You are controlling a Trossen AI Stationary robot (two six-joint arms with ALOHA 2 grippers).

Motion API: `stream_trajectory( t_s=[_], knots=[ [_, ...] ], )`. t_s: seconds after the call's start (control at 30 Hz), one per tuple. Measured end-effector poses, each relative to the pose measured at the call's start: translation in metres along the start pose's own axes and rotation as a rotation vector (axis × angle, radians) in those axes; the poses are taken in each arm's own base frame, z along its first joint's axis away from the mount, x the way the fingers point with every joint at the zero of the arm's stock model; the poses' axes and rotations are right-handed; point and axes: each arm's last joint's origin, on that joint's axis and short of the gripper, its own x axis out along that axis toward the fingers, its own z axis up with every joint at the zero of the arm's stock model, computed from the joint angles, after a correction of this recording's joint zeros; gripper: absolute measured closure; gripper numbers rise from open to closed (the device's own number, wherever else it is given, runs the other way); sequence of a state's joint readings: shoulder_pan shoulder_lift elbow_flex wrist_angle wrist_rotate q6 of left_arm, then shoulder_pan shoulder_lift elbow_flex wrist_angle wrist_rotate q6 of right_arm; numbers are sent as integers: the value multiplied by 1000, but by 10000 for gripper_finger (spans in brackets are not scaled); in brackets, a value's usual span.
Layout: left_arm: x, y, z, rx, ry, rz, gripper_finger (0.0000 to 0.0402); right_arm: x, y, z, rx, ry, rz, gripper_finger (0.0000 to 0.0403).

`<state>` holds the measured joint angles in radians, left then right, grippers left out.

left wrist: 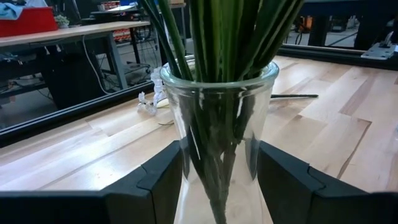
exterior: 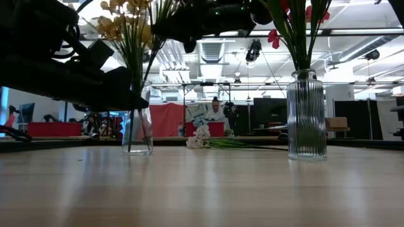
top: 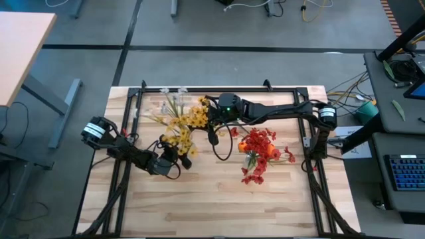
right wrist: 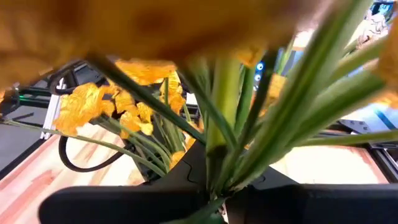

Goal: Sort flowers into vase by color
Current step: Put the yellow flower into the left transparent vase

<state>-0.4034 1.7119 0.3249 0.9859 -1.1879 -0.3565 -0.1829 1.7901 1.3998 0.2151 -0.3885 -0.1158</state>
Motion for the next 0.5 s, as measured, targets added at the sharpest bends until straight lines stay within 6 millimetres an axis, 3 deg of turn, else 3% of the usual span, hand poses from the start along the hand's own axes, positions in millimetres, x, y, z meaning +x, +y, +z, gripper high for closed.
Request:
stream_trajectory(
  t_s=[0.3, 0.5],
  knots=[
    [0, 0, 0, 1, 1, -3, 228, 1, -1, 0, -20, 51, -22, 390],
    [0, 0, 0, 1, 1, -3, 228, -2, -2, 18, -43, 136, -34, 390]
  ],
)
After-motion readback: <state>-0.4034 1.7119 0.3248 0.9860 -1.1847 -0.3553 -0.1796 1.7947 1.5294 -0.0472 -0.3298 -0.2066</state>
